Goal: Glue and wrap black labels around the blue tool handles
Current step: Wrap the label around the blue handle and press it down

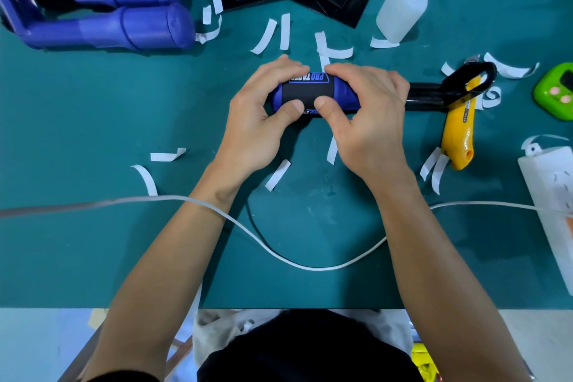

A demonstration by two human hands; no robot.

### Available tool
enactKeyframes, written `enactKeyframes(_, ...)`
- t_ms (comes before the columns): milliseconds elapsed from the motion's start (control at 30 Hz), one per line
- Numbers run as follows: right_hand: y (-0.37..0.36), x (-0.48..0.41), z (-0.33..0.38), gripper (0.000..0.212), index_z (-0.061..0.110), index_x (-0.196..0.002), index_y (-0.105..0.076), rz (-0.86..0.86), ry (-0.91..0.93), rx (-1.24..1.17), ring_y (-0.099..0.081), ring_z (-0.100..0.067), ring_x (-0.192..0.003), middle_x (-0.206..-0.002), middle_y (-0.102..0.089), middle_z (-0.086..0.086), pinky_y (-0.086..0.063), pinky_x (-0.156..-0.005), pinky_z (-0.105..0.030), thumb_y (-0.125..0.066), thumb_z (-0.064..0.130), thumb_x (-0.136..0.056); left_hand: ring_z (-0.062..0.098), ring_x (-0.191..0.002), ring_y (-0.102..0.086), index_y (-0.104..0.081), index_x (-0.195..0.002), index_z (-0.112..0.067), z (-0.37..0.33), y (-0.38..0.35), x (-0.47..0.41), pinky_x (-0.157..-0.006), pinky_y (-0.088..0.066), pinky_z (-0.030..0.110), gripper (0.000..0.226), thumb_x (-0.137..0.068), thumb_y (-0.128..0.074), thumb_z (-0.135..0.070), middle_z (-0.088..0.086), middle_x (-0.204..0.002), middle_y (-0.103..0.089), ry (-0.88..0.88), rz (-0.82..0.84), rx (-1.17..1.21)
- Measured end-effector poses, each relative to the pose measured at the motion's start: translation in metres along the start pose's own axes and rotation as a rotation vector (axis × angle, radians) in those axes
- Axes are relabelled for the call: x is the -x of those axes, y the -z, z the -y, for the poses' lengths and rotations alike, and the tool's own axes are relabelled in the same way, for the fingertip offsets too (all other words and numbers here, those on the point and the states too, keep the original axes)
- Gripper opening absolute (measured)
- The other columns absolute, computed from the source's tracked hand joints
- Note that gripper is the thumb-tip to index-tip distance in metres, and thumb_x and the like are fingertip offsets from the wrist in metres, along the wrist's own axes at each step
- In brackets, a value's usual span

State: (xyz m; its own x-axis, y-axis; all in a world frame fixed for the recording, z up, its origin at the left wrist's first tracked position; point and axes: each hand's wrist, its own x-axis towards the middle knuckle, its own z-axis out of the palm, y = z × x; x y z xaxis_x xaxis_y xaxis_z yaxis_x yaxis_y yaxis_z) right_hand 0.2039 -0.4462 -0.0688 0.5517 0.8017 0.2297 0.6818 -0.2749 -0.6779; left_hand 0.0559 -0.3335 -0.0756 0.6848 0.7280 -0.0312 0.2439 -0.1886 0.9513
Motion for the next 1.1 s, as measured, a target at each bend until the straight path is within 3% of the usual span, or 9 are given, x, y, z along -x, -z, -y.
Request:
enactKeyframes(300,-0.0007,-0.0002,-0.0015,0.034,0.017,-0.122,-0.071,0.002,0.005,-0.002,-0.059,-0.016,-0.109,-0.116,-0.071,0.008,-0.025,-0.106,-0.026,-0.071,0.034,-0.093,0.009,-0.144,-0.046,-0.067,-0.125,-0.027,0.0014,0.0029,-0.0030,-0.121,-0.037,0.043,0.048,-0.088,-0.063,0.002,-0.008,-0.135,-0.061,0.045,0.028,0.081)
enactKeyframes(533,-0.0007,-0.0005,-0.0018,0.033,0.017,-0.122,-0.071,0.002,0.009,0.004,-0.059,-0.016,-0.109,-0.116,-0.071,0.008,-0.024,-0.106,-0.025,-0.071,0.033,-0.093,0.010,-0.139,-0.050,-0.068,-0.124,-0.029,0.0016,0.0027,-0.0036,-0.117,-0.039,0.030,0.047,-0.091,-0.059,0.003,-0.010,-0.134,-0.061,0.038,0.030,0.113)
enactKeyframes(700,-0.0004,0.0002,-0.0012,0.032,0.018,-0.122,-0.071,0.009,0.002,-0.006,-0.059,-0.016,-0.109,-0.115,-0.071,0.008,-0.025,-0.106,-0.025,-0.070,0.032,-0.093,0.013,-0.140,-0.050,-0.069,-0.123,-0.030,0.0015,0.0033,-0.0039,-0.119,-0.039,0.041,0.050,-0.089,-0.058,0.004,-0.011,-0.134,-0.062,0.040,0.029,0.142)
enactKeyframes(900,-0.0005,0.0006,-0.0010,0.032,0.017,-0.122,-0.071,0.010,-0.002,-0.024,-0.060,-0.017,-0.111,-0.116,-0.072,0.007,-0.026,-0.107,-0.028,-0.070,0.033,-0.094,0.015,-0.115,-0.064,-0.062,-0.141,-0.019,0.0041,0.0076,-0.0030,-0.096,-0.051,0.029,0.076,-0.071,-0.061,0.009,0.000,-0.130,-0.066,0.137,0.054,0.244)
enactKeyframes(1100,0.0000,0.0010,-0.0013,0.032,0.017,-0.122,-0.071,0.006,-0.004,-0.031,-0.060,-0.017,-0.110,-0.115,-0.071,0.007,-0.027,-0.107,-0.029,-0.072,0.031,-0.093,0.015,-0.107,-0.066,-0.067,-0.136,-0.018,0.0032,0.0056,-0.0037,-0.088,-0.052,0.025,0.056,-0.082,-0.062,-0.004,-0.002,-0.123,-0.070,0.116,0.000,0.173)
